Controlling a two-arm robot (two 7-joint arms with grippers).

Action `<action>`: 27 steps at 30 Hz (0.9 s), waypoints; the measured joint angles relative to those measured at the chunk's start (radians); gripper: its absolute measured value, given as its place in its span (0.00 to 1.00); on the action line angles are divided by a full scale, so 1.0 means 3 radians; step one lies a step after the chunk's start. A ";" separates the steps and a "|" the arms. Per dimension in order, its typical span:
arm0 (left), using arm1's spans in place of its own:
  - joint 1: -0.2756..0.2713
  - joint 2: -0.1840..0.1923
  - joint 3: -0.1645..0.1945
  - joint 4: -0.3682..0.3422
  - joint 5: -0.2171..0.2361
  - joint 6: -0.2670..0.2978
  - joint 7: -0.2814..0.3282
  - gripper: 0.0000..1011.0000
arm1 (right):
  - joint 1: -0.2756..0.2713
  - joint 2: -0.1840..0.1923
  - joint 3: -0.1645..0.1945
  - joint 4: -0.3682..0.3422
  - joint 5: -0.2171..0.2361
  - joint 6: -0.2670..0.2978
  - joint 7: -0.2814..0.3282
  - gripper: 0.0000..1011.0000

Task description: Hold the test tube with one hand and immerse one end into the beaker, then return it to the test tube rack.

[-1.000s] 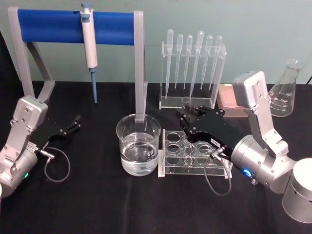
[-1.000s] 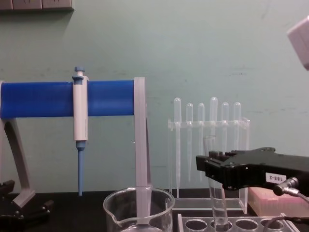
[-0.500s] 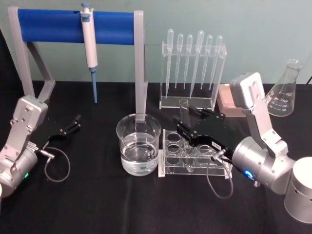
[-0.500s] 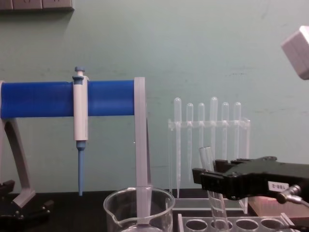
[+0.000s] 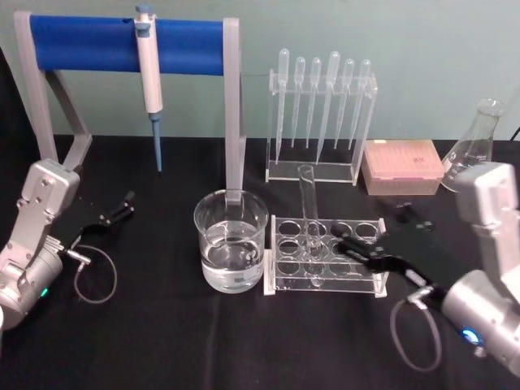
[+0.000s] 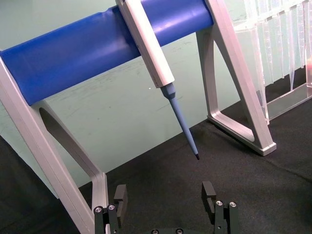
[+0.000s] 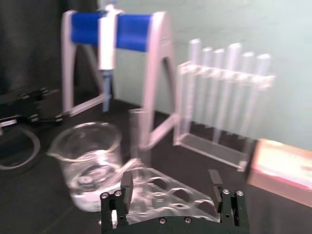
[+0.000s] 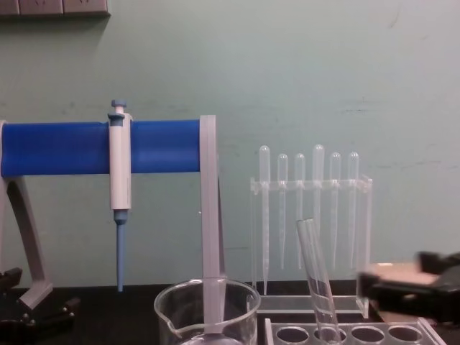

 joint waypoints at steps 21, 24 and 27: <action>0.0000 0.0000 0.0000 0.0000 0.0000 0.0000 0.0000 0.99 | 0.0010 -0.0434 0.0436 0.0858 -0.0766 -0.0941 -0.0898 0.99; 0.0000 0.0000 0.0000 0.0000 0.0000 0.0000 0.0000 0.99 | 0.0013 -0.0454 0.0441 0.0883 -0.0791 -0.0945 -0.0895 0.99; 0.0000 0.0000 0.0000 0.0000 0.0000 0.0000 0.0000 0.99 | 0.0012 -0.0469 0.0448 0.0889 -0.0807 -0.0944 -0.0893 0.99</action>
